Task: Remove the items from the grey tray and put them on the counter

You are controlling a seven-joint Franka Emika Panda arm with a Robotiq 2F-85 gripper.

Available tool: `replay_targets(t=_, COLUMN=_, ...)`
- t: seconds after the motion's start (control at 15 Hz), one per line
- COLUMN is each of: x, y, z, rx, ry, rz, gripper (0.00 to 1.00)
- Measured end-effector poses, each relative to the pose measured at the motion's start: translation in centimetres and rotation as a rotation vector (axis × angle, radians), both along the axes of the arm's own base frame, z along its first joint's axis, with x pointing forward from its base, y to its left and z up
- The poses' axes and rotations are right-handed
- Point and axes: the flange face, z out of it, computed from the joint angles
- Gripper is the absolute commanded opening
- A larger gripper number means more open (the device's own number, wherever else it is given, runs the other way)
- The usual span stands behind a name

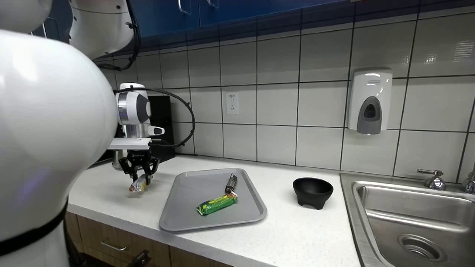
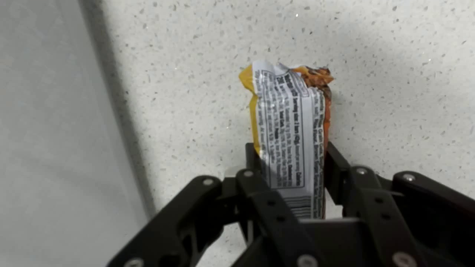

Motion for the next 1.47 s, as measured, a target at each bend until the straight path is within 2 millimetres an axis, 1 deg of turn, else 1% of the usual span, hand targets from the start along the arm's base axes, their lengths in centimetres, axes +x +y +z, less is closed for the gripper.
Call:
replay_targets(t=0.4, x=0.2, y=0.1, z=-1.0, rx=-0.004, ry=0.014, rz=-0.006, gripper=0.18)
replay_targets(t=0.47, x=0.2, y=0.1, z=-1.1, rx=-0.005, ry=0.015, rz=-0.007, gripper=0.68)
replay_targets(t=0.53, x=0.2, y=0.1, z=-1.2, rx=-0.006, ry=0.017, rz=-0.007, gripper=0.69)
replay_targets(t=0.8, x=0.2, y=0.1, z=-1.2, rx=-0.006, ry=0.018, rz=-0.014, gripper=0.97)
replay_targets(t=0.87, x=0.3, y=0.1, z=-1.1, rx=-0.006, ry=0.017, rz=-0.016, gripper=1.0)
replay_targets(t=1.2, x=0.7, y=0.3, z=-0.6, rx=0.0, ry=0.007, rz=-0.026, gripper=1.0)
replay_targets(t=1.47, x=1.1, y=0.3, z=0.5, rx=0.008, ry=-0.012, rz=-0.036, gripper=1.0)
